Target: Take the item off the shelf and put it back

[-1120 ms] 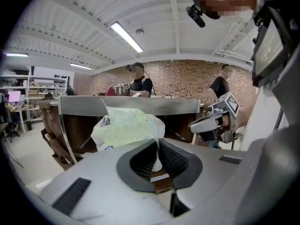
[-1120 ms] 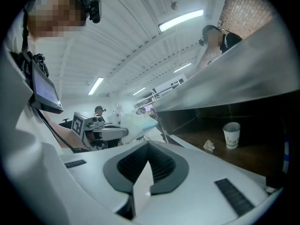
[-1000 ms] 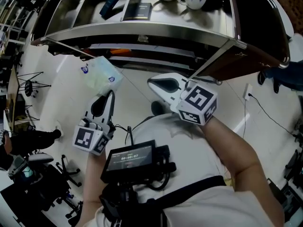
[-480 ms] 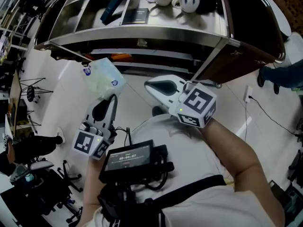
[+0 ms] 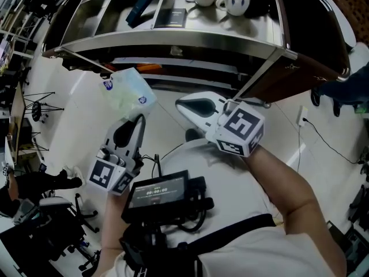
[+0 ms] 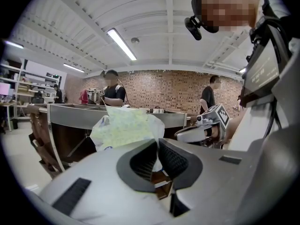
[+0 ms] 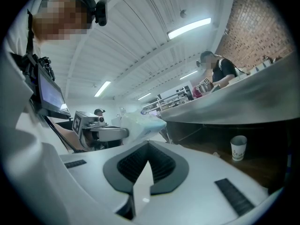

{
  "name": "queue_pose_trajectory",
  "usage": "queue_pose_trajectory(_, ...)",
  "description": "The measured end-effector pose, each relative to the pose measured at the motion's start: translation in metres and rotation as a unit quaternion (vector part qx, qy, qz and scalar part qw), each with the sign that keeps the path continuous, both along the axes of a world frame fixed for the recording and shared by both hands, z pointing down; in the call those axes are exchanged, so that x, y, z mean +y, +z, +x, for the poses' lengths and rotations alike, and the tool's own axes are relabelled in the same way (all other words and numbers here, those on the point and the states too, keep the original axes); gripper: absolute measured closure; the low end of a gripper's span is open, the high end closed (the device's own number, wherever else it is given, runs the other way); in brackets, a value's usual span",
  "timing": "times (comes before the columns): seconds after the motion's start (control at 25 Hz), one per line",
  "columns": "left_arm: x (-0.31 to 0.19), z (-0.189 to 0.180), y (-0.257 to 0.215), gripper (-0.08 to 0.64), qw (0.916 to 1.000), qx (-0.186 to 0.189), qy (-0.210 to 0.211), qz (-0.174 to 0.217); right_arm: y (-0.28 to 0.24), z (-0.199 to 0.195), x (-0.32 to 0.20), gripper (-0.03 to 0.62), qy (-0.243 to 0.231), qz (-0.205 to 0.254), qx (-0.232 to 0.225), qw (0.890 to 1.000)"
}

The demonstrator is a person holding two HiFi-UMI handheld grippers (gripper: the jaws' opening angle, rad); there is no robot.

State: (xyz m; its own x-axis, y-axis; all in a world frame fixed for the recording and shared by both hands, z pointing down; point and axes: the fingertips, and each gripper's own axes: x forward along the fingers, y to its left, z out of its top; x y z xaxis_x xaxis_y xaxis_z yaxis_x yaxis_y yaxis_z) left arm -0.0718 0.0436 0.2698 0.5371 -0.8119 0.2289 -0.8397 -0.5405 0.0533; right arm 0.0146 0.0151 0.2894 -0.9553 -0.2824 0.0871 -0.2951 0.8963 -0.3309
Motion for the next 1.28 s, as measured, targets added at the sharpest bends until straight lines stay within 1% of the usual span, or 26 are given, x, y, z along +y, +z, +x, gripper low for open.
queue_pose_trajectory(0.28,-0.005,-0.004,0.004,0.546,1.0000,-0.004,0.001,-0.008,0.002,-0.001,-0.006,0.588,0.005,-0.003,0.003,1.000)
queue_pose_trajectory(0.52,-0.009,-0.006,0.004,0.548,1.0000,-0.004,0.006,-0.001,0.005,-0.003,-0.010,0.588,0.008,-0.006,0.006,1.000)
queue_pose_trajectory(0.68,-0.013,-0.011,0.004,0.546,1.0000,0.006,0.001,-0.001,0.006,-0.005,-0.012,0.588,0.011,-0.009,0.005,1.000)
queue_pose_trajectory(0.8,-0.014,-0.008,0.005,0.546,0.9999,0.011,0.008,-0.008,0.008,-0.006,-0.014,0.588,0.013,-0.010,0.007,1.000)
queue_pose_trajectory(0.88,-0.016,-0.011,0.006,0.546,0.9999,0.015,0.008,-0.003,0.010,-0.007,-0.014,0.588,0.014,-0.012,0.009,1.000)
queue_pose_trajectory(1.04,-0.020,-0.017,0.015,0.546,0.9999,0.003,0.007,-0.009,0.013,-0.010,-0.016,0.588,0.016,-0.016,0.014,1.000)
queue_pose_trajectory(1.28,-0.030,-0.023,0.034,0.546,0.9998,0.001,0.005,-0.018,0.022,-0.013,-0.022,0.588,0.020,-0.027,0.026,0.999)
